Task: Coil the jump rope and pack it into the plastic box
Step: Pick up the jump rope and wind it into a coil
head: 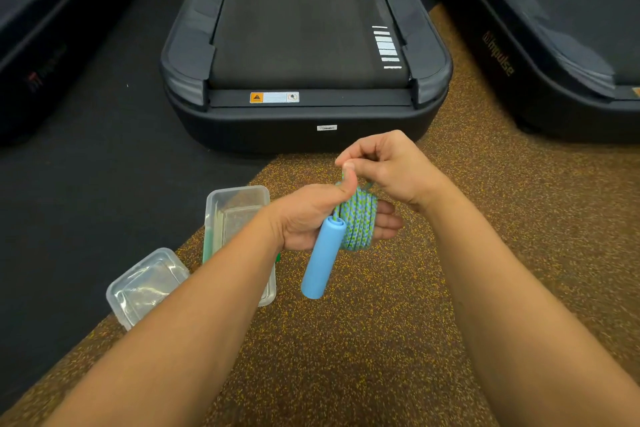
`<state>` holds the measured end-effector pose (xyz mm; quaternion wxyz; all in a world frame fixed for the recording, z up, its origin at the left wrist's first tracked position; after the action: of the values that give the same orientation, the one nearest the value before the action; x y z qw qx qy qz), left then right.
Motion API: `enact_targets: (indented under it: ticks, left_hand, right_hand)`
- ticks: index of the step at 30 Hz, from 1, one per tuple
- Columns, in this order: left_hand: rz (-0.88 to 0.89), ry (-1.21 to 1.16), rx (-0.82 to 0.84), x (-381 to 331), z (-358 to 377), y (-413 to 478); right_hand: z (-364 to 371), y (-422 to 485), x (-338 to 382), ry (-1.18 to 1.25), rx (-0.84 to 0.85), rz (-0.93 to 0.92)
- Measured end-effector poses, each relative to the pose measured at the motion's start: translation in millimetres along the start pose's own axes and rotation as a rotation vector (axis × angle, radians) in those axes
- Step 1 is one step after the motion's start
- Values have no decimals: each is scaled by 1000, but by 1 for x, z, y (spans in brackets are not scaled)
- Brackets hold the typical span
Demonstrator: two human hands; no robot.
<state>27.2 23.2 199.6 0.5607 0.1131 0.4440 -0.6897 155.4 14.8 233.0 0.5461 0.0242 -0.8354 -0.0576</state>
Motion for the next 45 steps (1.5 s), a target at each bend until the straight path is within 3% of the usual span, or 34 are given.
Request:
enact_targets:
  ticks: [6, 14, 17, 28, 36, 45]
  left_hand:
    - [36, 10, 12, -4, -2, -5]
    - [133, -53, 9, -11, -3, -9]
    - [194, -82, -36, -15, -6, -10]
    - [328, -230, -3, -16, -21, -2]
    - [335, -150, -169, -18, -34, -2]
    - [210, 53, -291, -13, -36, -3]
  right_hand:
    - [-4, -4, -11, 82, -43, 35]
    - [7, -22, -34, 288, 98, 291]
    - [14, -23, -40, 307, 106, 299]
    - [33, -29, -37, 247, 490, 461]
    - [18, -28, -29, 227, 547, 438]
    - [7, -12, 9, -277, 591, 303]
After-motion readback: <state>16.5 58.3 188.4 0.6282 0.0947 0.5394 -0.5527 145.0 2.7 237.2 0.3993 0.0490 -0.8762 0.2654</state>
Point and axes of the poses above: each hand's wrist, its own y-axis towards the middle knuckle, its own z-axis out of the palm, x = y × z, the point moved 3 cm from there along y, towards the middle knuckle, and after that the axes turned 9 degrees about -z, right-handed, at the moved point
